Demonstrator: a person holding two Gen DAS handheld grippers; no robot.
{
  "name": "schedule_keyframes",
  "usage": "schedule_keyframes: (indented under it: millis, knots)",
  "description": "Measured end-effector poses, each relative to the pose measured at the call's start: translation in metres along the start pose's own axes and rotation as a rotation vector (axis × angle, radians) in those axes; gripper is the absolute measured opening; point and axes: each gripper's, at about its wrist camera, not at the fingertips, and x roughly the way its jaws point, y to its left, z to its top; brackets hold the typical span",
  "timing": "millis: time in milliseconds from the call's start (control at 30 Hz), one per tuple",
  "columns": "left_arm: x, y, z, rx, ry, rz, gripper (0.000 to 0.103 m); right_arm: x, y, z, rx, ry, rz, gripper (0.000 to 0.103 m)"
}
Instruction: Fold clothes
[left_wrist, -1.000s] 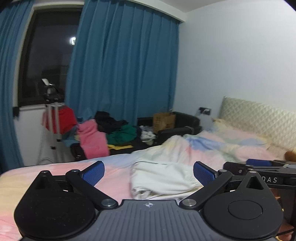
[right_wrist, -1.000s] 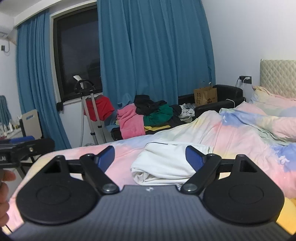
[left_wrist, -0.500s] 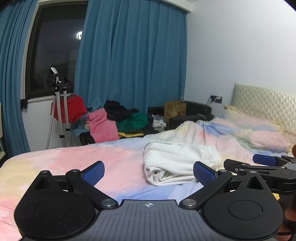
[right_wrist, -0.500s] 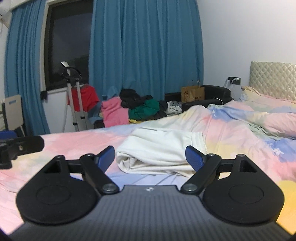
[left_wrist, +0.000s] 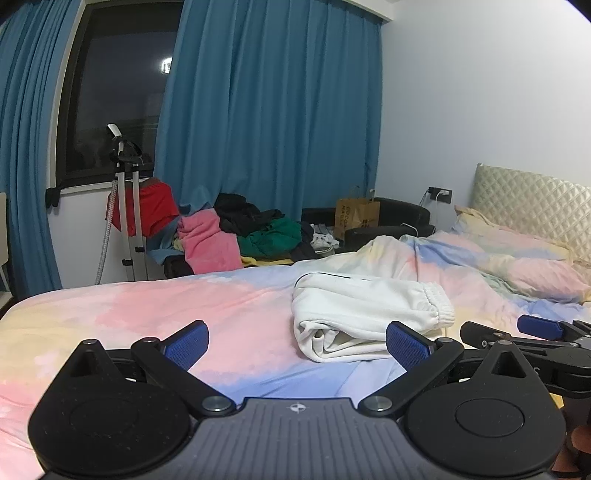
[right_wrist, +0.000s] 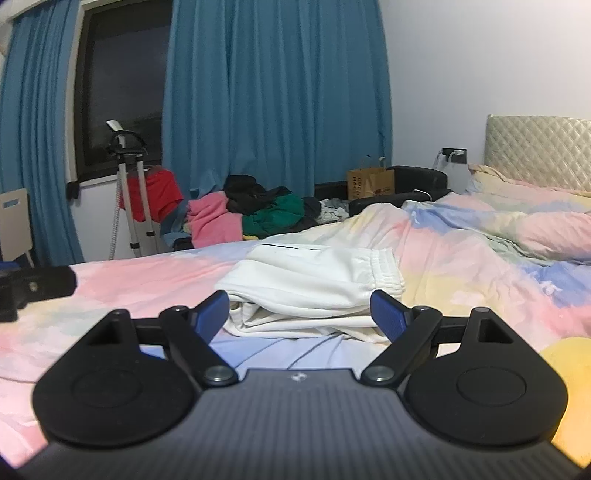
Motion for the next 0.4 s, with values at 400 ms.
schedule_keyframes:
  millis: [400]
  knots:
    - [-0.0031, -0.0022, -0.0002, 0.009, -0.002, -0.001, 0.103, 0.0068, -0.0005, -0.0015, 0.007, 0.031, -0.008, 0.085]
